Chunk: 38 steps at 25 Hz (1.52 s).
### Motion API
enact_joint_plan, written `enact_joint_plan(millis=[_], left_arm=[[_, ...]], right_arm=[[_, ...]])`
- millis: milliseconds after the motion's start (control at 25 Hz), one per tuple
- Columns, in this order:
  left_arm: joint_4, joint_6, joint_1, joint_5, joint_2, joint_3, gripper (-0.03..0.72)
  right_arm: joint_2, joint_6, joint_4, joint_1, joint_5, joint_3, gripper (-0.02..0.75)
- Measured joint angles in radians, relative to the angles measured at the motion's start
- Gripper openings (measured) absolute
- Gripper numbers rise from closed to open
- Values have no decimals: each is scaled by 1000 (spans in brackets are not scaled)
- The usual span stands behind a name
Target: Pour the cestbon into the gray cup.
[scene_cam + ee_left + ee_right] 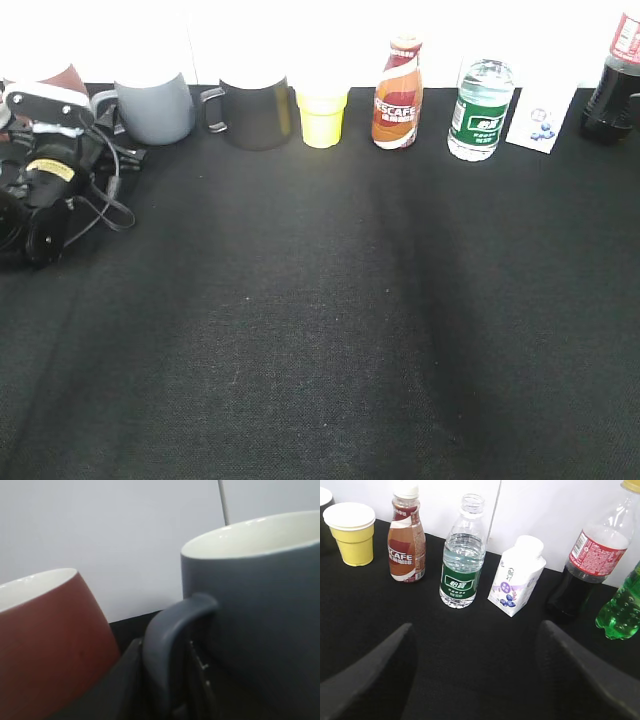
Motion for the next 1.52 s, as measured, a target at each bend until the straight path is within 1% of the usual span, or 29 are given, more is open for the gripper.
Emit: enact_joint_plan(millis=[200,480,560,720,880,1280,1520], left_arm=[[4,0,0,5,6,-43,196],[5,0,0,14,6,-47,175],[5,0,0,14,6,-47,162],[21,5,0,20,6,-47,89],[49,5,1,20,6,-47,89],[52,5,3,32,-1,-48,89],[64,6,13,54,-57,16,87]], right_arm=[[0,0,-5,0,0,0,557],[0,0,-6,0,0,0,557],[0,0,-6,0,0,0,557],[0,0,-6,0,0,0,557],[0,0,-6,0,0,0,557],[0,0,-20,0,4,0,557],[0,0,-21,0,7,0,557]])
